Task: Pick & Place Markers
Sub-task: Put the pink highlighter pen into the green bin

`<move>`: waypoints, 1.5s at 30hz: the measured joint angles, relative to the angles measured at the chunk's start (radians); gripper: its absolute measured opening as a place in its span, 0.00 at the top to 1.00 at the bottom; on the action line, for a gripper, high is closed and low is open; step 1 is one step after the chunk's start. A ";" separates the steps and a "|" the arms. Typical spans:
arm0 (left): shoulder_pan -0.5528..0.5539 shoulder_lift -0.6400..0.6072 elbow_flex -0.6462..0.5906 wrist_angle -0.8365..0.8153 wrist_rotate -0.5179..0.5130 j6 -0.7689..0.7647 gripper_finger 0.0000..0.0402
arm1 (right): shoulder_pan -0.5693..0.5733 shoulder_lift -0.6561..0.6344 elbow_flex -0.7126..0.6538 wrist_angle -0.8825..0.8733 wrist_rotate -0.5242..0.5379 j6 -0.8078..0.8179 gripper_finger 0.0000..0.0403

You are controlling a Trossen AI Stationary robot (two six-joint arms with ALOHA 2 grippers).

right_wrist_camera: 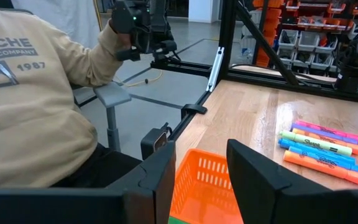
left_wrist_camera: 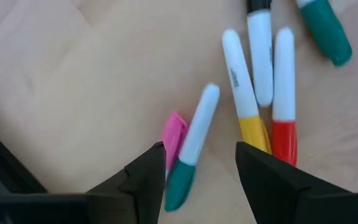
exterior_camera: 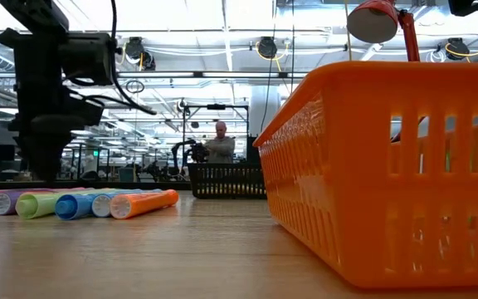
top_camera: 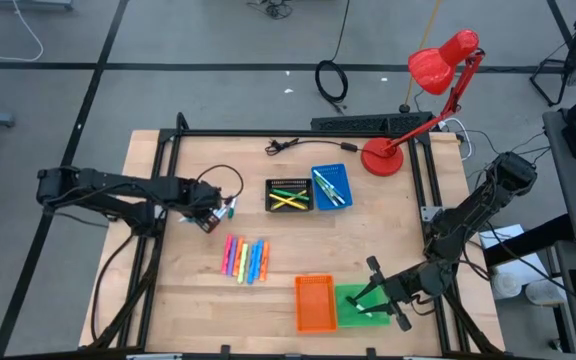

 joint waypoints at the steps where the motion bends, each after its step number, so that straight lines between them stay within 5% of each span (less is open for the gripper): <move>1: -0.009 0.000 0.000 -0.002 0.000 -0.003 0.50 | 0.000 0.000 0.000 0.000 0.000 0.000 0.68; 9: -0.049 -0.001 -0.051 -0.114 0.011 -0.238 0.50 | 0.000 0.000 0.000 0.000 0.000 0.000 0.68; 16: -0.050 0.000 -0.062 -0.090 0.006 -0.242 0.50 | -0.005 0.000 0.000 0.001 -0.001 0.000 0.68; 32: -0.049 0.002 -0.098 0.132 0.026 -0.143 0.50 | -0.022 0.000 0.000 -0.015 -0.004 0.018 0.68; 45: 0.007 0.002 -0.096 0.317 -0.117 0.121 0.50 | -0.026 0.000 0.000 -0.015 -0.004 0.016 0.68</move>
